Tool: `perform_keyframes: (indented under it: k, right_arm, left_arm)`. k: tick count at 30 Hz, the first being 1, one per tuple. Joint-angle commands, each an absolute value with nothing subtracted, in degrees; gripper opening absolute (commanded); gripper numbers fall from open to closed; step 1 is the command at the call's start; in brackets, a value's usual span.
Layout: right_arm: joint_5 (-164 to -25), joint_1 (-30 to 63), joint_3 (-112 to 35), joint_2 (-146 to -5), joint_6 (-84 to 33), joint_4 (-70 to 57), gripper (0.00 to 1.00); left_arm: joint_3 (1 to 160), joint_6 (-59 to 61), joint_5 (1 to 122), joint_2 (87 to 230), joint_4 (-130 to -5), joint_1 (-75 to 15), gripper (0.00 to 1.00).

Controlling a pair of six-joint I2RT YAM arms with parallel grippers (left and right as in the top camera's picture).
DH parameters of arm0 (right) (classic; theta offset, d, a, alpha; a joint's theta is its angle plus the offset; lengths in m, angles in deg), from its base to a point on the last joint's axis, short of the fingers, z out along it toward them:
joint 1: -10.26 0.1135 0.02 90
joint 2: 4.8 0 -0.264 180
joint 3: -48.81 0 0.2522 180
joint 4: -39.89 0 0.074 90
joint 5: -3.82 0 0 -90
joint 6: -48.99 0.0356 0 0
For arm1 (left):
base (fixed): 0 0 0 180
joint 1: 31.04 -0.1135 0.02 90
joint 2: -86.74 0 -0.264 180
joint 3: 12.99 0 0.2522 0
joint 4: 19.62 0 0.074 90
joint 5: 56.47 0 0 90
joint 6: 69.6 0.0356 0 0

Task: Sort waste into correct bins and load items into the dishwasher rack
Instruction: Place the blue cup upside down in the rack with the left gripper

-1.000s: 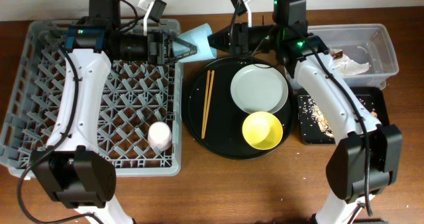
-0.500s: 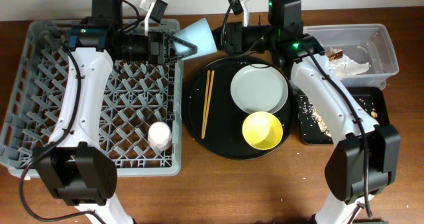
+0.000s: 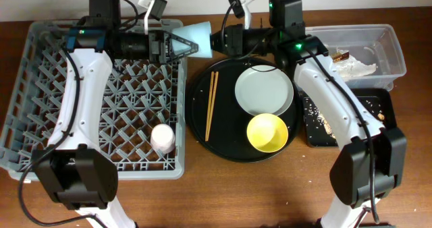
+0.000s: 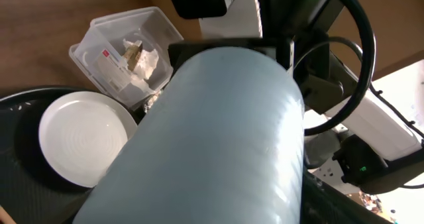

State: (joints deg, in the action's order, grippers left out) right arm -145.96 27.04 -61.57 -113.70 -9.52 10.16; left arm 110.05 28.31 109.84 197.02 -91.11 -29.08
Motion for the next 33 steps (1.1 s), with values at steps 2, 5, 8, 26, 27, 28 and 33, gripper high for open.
perform_keyframes:
  k: [2, 5, 8, 26, 27, 28, 33]
  right_arm:
    - [-142.45, 29.77, -61.24, -113.92, -12.04, 8.78, 0.04]
    - [-142.47, 29.81, -61.24, -113.92, -12.04, 8.78, 0.04]
    - [-142.49, 29.81, -61.24, -113.92, -12.06, 8.76, 0.04]
    - [-127.1, 23.23, -61.24, -113.92, -17.22, -12.18, 0.98]
    - [-124.83, 22.97, -61.24, -113.92, -17.24, -14.06, 0.98]
    - [-121.07, 22.93, -61.24, -113.92, -17.83, -16.77, 1.0]
    - [-114.05, 22.97, -61.24, -113.92, -18.33, -21.34, 0.99]
  left_arm:
    - [110.7, 29.07, 112.38, 196.57, -89.74, -29.35, 0.78]
    - [110.7, 29.09, 114.76, 196.57, -89.28, -29.41, 0.77]
    - [110.7, 29.09, 114.78, 196.57, -89.28, -29.41, 0.63]
    - [110.73, 24.11, 66.45, 196.57, -90.5, -29.43, 0.53]
    - [110.73, 23.06, 61.27, 196.57, -91.77, -29.35, 0.53]
    - [110.73, 21.81, 56.14, 196.57, -93.34, -29.35, 0.53]
    - [110.73, 19.52, 43.46, 196.57, -104.75, -29.06, 0.52]
